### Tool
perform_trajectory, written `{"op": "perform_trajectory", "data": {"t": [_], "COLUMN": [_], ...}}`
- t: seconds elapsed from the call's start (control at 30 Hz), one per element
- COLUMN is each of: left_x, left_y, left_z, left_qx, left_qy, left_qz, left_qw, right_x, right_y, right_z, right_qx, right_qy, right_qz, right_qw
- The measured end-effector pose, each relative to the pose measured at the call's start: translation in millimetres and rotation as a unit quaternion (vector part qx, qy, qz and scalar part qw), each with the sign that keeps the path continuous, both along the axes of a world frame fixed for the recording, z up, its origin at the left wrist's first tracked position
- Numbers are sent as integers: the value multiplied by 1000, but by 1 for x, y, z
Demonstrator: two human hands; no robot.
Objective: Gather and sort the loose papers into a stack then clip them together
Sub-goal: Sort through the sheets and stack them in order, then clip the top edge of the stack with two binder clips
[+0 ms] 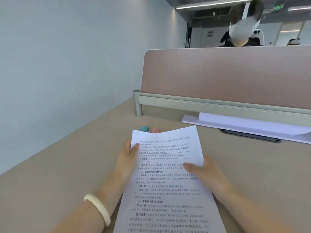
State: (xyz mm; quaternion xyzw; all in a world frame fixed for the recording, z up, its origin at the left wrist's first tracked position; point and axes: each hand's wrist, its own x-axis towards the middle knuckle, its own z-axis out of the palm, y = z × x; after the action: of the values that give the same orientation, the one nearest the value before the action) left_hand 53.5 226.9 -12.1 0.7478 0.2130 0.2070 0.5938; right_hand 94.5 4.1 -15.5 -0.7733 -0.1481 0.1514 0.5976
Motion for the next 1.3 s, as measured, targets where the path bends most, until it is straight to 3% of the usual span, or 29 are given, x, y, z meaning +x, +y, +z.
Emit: {"op": "perform_trajectory", "data": {"t": [0.13,0.27,0.47,0.73,0.87,1.0,1.2,1.3], "left_x": [-11,-16,-12,1,8,12,17,17], "left_y": [-8,-10,-4,2,17,29,31,33], "left_z": [-1,-3,2,-4,-5,-8,-16,-18], "left_qx": [7,24,-12,75,112,139,133,124], "left_qy": [-17,20,53,50,60,65,59,58], "left_qz": [-22,-40,-46,-42,-38,-19,-9,-13], "left_qw": [1000,999,997,995,991,988,989,990], "right_x": [-1,17,24,29,63,119,171,176], "right_y": [-9,-2,13,12,34,108,203,211], "right_z": [6,10,0,-1,23,43,25,14], "right_qx": [35,75,-4,-33,-162,-270,-448,-434], "right_qy": [30,83,22,-12,-184,-279,-311,-318], "right_qz": [-34,-112,-155,-165,-113,-26,33,31], "right_qw": [998,987,988,986,963,921,837,843]}}
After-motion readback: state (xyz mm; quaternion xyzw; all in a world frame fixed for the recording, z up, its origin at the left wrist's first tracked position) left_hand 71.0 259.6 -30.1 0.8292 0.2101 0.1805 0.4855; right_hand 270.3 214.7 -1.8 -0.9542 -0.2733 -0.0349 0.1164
